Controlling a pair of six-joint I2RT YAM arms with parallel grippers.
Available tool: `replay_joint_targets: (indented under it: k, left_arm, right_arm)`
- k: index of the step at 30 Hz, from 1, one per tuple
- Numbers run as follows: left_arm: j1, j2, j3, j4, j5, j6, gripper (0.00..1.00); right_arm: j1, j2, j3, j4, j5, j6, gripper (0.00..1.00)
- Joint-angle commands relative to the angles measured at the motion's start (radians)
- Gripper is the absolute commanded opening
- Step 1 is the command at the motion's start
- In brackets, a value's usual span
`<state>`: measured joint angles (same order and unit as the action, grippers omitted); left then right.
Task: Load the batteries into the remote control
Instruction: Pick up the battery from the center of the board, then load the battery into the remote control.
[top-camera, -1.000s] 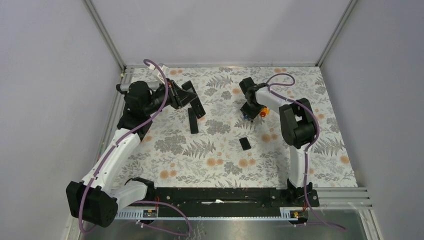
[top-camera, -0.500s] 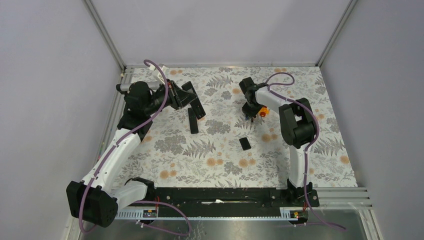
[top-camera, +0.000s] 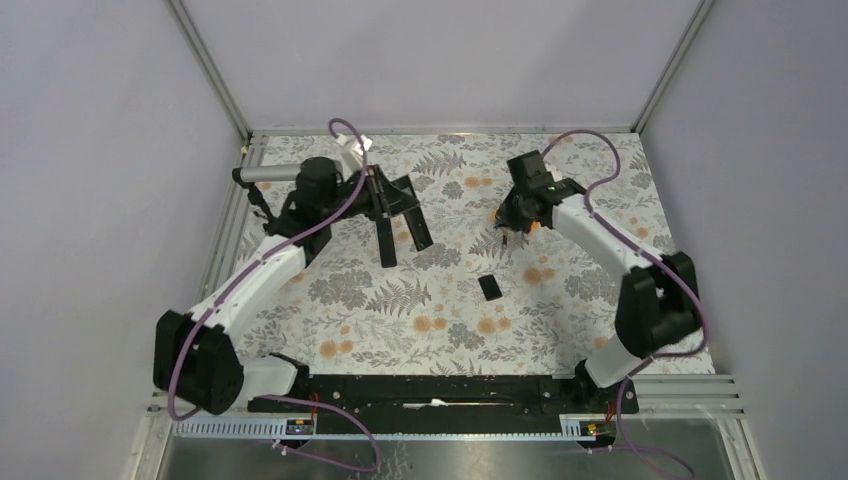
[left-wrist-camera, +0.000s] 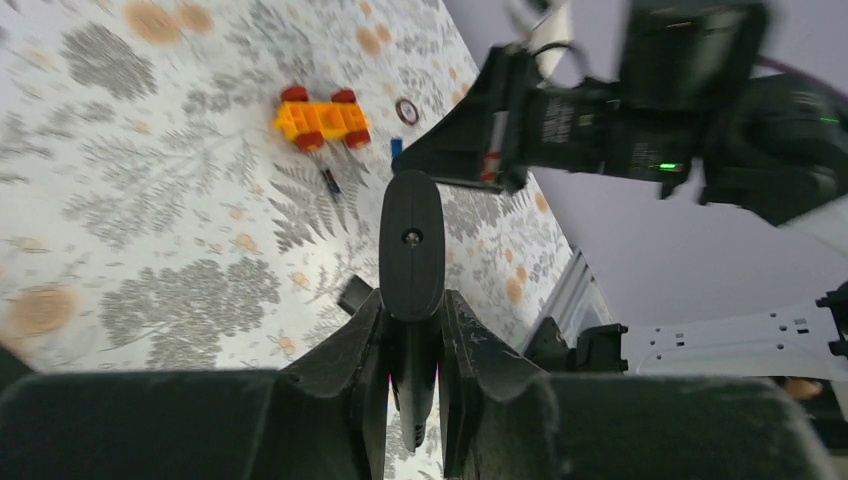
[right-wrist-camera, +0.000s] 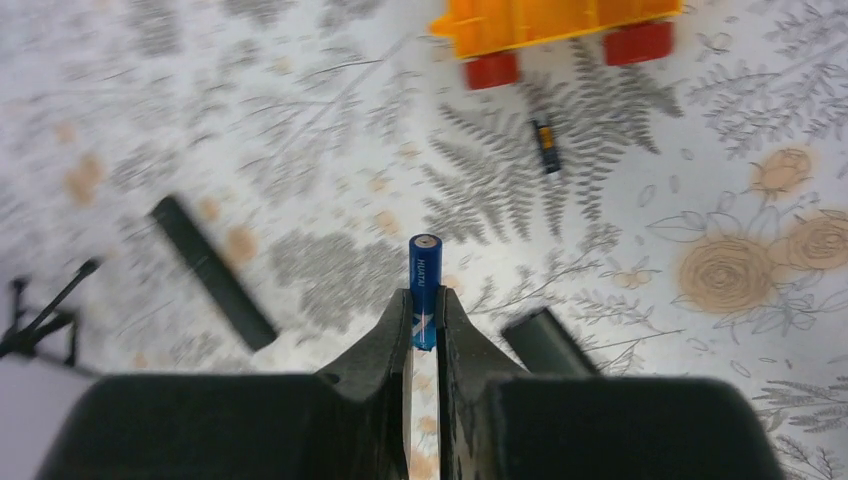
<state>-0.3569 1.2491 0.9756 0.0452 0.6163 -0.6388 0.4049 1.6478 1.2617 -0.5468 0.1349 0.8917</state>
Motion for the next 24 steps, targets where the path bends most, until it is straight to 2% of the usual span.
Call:
replay_joint_targets:
  k: [1, 7, 10, 13, 17, 20, 24]
  left_arm:
    - [-0.069, 0.118, 0.107, 0.036, 0.002, -0.062, 0.0]
    - [-0.094, 0.354, 0.245, 0.114, 0.164, -0.249, 0.0]
    - [-0.11, 0.431, 0.321, 0.115, 0.208, -0.281, 0.0]
    - [-0.117, 0.477, 0.346, 0.208, 0.249, -0.356, 0.0]
    - [-0.118, 0.506, 0.341, 0.353, 0.293, -0.467, 0.0]
    - [-0.122, 0.512, 0.345, 0.375, 0.304, -0.498, 0.0]
    - [-0.123, 0.504, 0.341, 0.359, 0.312, -0.508, 0.0]
  right_arm:
    - [-0.003, -0.17, -0.043, 0.107, -0.177, -0.12, 0.07]
    - [-0.003, -0.358, -0.065, 0.17, -0.358, -0.288, 0.07]
    - [-0.002, -0.413, -0.06, 0.175, -0.425, -0.329, 0.08]
    - [0.012, -0.459, -0.074, 0.202, -0.483, -0.378, 0.1]
    - [0.092, -0.468, -0.06, 0.187, -0.463, -0.473, 0.1]
    - [0.174, -0.46, -0.047, 0.177, -0.369, -0.52, 0.1]
    - [0.207, -0.448, -0.043, 0.183, -0.297, -0.536, 0.11]
